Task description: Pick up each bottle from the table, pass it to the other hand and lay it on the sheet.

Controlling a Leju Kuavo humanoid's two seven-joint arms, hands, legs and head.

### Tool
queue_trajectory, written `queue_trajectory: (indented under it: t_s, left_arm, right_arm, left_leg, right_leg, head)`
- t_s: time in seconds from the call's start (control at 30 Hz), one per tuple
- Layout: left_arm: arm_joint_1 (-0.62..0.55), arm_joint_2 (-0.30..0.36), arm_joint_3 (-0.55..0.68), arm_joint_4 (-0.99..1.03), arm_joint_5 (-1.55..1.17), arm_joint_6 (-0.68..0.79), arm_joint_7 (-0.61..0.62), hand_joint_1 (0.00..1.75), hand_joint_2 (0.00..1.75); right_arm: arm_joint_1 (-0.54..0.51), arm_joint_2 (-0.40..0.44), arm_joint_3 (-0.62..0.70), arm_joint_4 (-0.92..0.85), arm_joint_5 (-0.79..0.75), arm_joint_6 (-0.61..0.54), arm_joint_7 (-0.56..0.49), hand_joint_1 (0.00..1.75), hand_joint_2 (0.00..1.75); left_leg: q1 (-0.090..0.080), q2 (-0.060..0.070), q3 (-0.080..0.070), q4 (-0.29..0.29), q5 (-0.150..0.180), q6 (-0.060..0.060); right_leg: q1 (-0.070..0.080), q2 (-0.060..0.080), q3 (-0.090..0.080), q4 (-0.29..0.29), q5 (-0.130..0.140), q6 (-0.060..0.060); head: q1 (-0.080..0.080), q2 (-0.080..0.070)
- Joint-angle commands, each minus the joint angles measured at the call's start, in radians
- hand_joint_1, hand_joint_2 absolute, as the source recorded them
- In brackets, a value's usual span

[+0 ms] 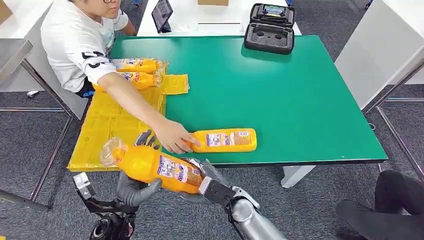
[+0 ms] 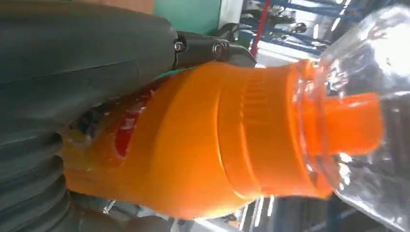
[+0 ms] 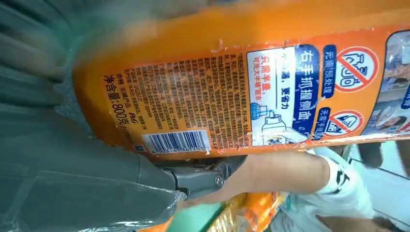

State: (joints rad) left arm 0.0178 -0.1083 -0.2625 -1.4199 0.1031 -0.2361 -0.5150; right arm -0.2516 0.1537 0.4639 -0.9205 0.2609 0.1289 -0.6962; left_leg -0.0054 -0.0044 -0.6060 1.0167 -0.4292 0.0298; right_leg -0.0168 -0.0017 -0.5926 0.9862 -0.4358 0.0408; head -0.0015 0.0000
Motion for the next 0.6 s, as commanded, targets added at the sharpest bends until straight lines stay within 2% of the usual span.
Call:
queue_trajectory:
  t_s: [0.03, 0.4, 0.6]
  left_arm:
    - [-0.051, 0.034, -0.034, 0.125, -0.018, -0.030, 0.020, 0.00, 1.75]
    - [-0.089, 0.043, -0.045, 0.165, -0.072, -0.035, 0.012, 0.00, 1.75]
    - [-0.093, 0.037, -0.039, 0.178, -0.003, -0.124, -0.019, 0.00, 1.75]
  right_arm:
    - [-0.005, 0.003, -0.033, 0.036, 0.028, 0.013, 0.006, 1.75, 1.75]
    - [-0.021, 0.004, -0.038, 0.061, 0.049, 0.020, 0.010, 1.75, 1.75]
    - [-0.032, 0.009, -0.033, 0.082, 0.068, 0.028, 0.014, 1.75, 1.75]
  left_leg:
    - [0.001, -0.001, 0.004, -0.001, 0.000, -0.002]
    - [0.001, 0.000, 0.002, -0.001, 0.000, -0.001]
    - [0.001, 0.001, 0.002, -0.001, 0.000, -0.001]
  right_leg:
    - [0.001, -0.001, 0.005, -0.002, 0.000, -0.002]
    - [0.001, 0.000, 0.003, -0.001, 0.000, -0.001]
    - [0.001, 0.000, 0.002, -0.001, 0.000, -0.001]
  head:
    - [0.000, 0.000]
    - [0.000, 0.000]
    - [0.000, 0.000]
